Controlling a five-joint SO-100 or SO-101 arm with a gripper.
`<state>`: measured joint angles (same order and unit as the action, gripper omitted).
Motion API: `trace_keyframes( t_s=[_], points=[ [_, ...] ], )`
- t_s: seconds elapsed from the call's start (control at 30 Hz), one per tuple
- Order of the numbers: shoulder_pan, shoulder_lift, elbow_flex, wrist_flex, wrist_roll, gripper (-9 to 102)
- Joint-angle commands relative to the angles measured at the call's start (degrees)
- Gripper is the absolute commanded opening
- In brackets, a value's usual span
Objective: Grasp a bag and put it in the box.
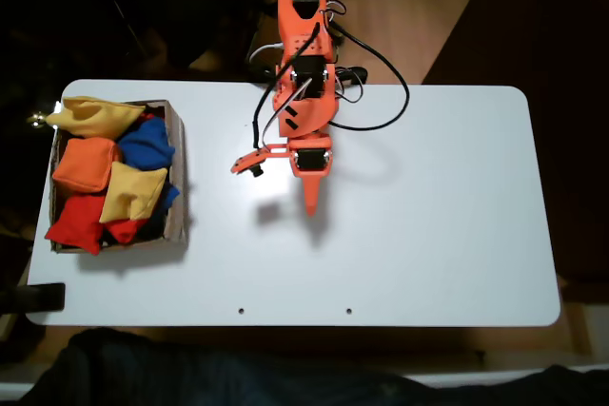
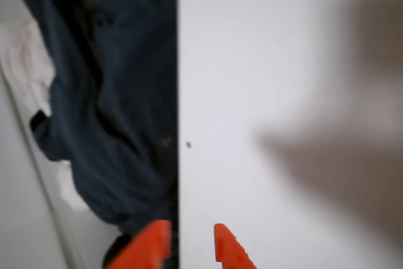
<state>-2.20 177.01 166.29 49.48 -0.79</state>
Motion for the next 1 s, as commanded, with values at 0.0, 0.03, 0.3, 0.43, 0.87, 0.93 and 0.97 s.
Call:
trace_keyframes(
  t_s=[0.0,0.03,0.3,0.43,0.87,0.93,0.97],
  points=[
    [0.7,2.0,1.3,0.6,0.1,5],
    [0.7,2.5,1.8,1.1,-0.1,0],
    [1.0,5.2,3.8,6.0,-0.4,0],
    [0.4,6.4,4.6,8.3,-0.4,0],
    [0.2,11.9,4.0,17.8,-1.1,0],
    [-0.1,11.9,3.6,19.2,-1.5,0],
    [-0.3,11.9,3.4,20.0,-1.7,0]
  ],
)
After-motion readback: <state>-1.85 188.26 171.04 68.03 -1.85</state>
